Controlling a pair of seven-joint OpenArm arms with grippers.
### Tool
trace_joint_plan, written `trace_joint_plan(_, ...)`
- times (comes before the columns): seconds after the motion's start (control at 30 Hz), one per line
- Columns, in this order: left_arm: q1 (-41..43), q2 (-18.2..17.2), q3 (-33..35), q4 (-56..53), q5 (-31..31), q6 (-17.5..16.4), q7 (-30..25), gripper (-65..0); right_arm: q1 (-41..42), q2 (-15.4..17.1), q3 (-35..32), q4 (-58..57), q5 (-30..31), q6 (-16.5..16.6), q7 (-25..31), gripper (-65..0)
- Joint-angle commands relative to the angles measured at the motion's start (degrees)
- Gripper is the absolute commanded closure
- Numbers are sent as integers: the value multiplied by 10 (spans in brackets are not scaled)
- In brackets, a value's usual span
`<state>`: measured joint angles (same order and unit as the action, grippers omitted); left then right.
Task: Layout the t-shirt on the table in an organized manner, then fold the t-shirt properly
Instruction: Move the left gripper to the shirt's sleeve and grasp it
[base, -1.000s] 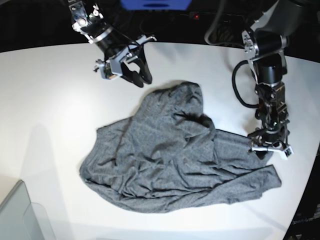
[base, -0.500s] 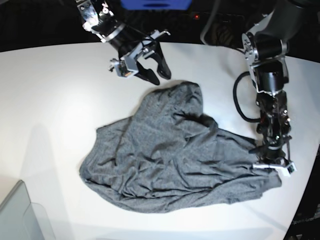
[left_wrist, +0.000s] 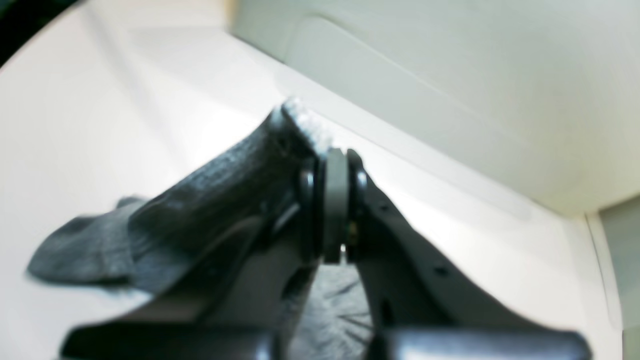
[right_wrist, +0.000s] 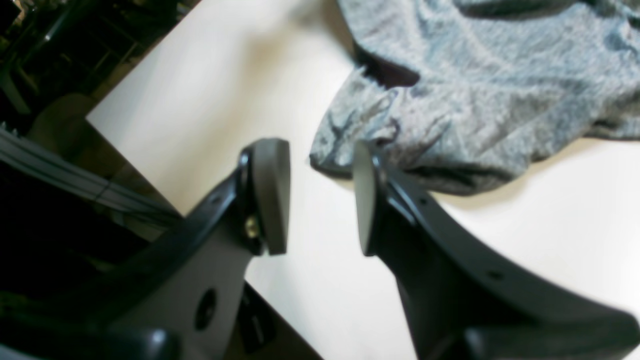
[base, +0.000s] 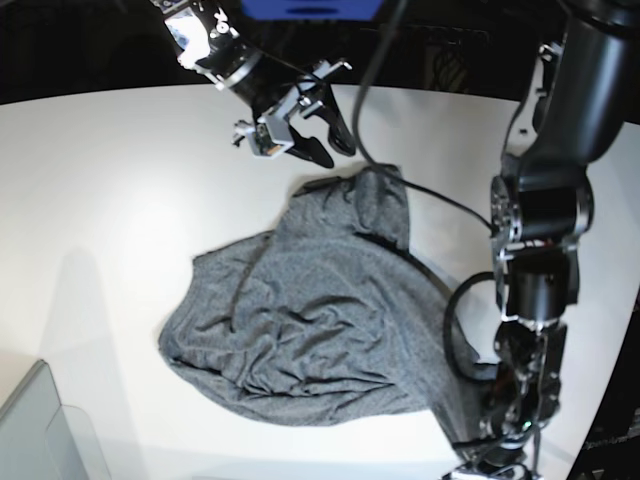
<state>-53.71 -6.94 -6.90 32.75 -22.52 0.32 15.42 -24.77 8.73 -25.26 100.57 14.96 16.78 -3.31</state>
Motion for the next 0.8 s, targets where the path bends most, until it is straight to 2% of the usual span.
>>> trace_joint_plan(0.0,-44,9,25,-19,-2,-2,-40,-15,-2,0,-1,9,5,7,16,-222)
trace_joint_plan(0.07,-73,29,69,-81,2,-4,-100,-65,-3,0,-1,9,5,7,16,-222)
trace_joint_plan(0.13,-91,55,118,-123,2,-1,-139,-163,-4,0,-1,9,5,7,16,-222)
trace_joint_plan(0.3,-72,74,195,-127,2,-4,-141,-373,-21,1,-1,12,6,7,16,-222)
trace_joint_plan(0.4,-52,72,221,-127,-1,-4,-141,-455,-23,1,-1,12,6,7,16,-222)
trace_joint_plan(0.47,-32,65,223,-126,-2,-1,-141,-488,-23,1,-1,12,6,7,16,-222)
trace_joint_plan(0.57,20,19,217,-126,-13,-1,-145,-498,-24,2,0,12,6,7,16,-222)
trace_joint_plan(0.77,103,-28,135,-126,-105,-1,-146,-497,-22,3,2,10,6,7,16,-222)
